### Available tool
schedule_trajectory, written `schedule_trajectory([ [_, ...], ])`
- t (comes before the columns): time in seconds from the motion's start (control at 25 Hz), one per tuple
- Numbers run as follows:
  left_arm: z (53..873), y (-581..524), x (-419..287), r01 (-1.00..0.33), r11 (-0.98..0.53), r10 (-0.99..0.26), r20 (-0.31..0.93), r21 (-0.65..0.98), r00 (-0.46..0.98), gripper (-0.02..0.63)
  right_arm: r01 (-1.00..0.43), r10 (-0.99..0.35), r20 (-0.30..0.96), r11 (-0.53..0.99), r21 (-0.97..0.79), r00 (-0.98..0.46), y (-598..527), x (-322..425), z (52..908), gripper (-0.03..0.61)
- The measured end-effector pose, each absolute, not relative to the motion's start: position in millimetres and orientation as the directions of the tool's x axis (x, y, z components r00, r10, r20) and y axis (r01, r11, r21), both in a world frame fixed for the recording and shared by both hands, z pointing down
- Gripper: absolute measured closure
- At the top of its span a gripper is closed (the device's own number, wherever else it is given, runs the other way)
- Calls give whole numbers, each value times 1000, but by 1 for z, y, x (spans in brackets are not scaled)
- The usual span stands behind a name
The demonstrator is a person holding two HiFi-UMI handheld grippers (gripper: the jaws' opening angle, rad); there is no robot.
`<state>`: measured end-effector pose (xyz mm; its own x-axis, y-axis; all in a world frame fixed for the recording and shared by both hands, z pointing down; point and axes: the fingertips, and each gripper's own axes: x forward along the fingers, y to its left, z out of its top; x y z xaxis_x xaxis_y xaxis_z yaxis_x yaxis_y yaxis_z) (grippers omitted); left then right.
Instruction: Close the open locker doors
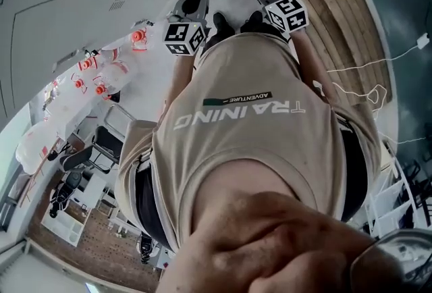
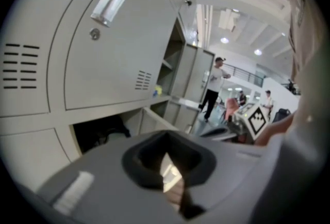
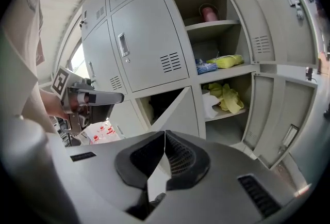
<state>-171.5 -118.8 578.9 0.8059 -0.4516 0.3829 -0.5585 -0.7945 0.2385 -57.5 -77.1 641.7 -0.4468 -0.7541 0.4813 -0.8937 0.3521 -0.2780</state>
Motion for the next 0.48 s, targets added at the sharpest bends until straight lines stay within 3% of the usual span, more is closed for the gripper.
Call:
schedule_trajectory([
  [0.48,576,-137,-233,-611,-756,-517,358,234,777,614,-853,-699,490,446,-270,-521,-99,-124,636,563],
])
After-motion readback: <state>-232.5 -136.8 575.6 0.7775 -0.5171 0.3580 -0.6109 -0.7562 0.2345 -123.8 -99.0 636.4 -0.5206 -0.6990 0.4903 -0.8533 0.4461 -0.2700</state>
